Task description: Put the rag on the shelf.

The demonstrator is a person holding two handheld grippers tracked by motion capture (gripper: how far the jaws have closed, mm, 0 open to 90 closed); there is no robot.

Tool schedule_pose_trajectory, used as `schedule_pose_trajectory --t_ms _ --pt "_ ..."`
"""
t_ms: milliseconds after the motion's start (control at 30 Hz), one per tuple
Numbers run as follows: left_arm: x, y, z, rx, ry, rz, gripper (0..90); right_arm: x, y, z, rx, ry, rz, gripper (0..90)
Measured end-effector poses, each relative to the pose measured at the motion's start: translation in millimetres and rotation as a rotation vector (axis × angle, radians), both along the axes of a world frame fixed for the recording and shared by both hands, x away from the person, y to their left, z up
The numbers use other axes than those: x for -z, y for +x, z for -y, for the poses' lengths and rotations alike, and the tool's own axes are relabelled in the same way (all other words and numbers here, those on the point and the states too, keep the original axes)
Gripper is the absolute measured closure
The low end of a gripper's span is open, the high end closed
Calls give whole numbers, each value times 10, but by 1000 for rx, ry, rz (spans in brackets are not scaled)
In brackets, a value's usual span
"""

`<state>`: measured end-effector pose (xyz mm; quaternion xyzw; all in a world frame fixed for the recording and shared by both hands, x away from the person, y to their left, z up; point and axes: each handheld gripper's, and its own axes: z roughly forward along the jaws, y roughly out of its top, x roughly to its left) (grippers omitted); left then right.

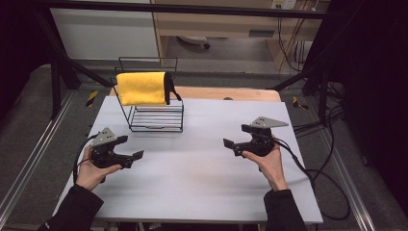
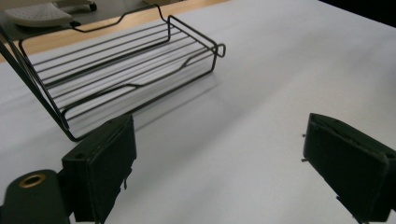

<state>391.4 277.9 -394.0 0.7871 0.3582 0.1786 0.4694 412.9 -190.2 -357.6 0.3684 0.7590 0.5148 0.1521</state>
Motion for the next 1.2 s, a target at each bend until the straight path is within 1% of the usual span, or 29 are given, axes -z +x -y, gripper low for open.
schedule_pose_trajectory --t_ms 67,200,267,367,433,600,800,900,933,1000,1200 --pt "56 -15 5 6 3 -2 99 94 -33 77 4 1 -6 46" --pt "160 -41 21 21 15 -13 100 280 -95 211 9 -17 -25 37" --pt "209 -52 22 25 21 -19 101 368 -127 278 11 -12 -46 33" --pt "285 -61 14 35 29 -31 102 492 -179 383 16 -15 -55 28" --pt "321 -62 7 41 31 -35 102 564 -217 450 24 -16 -68 22" --pt "368 -71 -10 42 35 -29 102 712 -311 586 37 -28 -84 19" --pt "418 -99 -18 39 42 -32 102 831 -391 703 55 -31 -99 17" --pt "444 -115 -16 45 57 -30 102 874 -425 737 58 -36 -109 15" --pt "449 -120 -19 44 63 -30 102 880 -437 747 57 -33 -109 16" --pt "457 -130 -26 44 57 -33 101 886 -460 758 55 -35 -101 16" --pt "474 -146 -36 45 64 -29 102 898 -485 779 55 -36 -108 15"
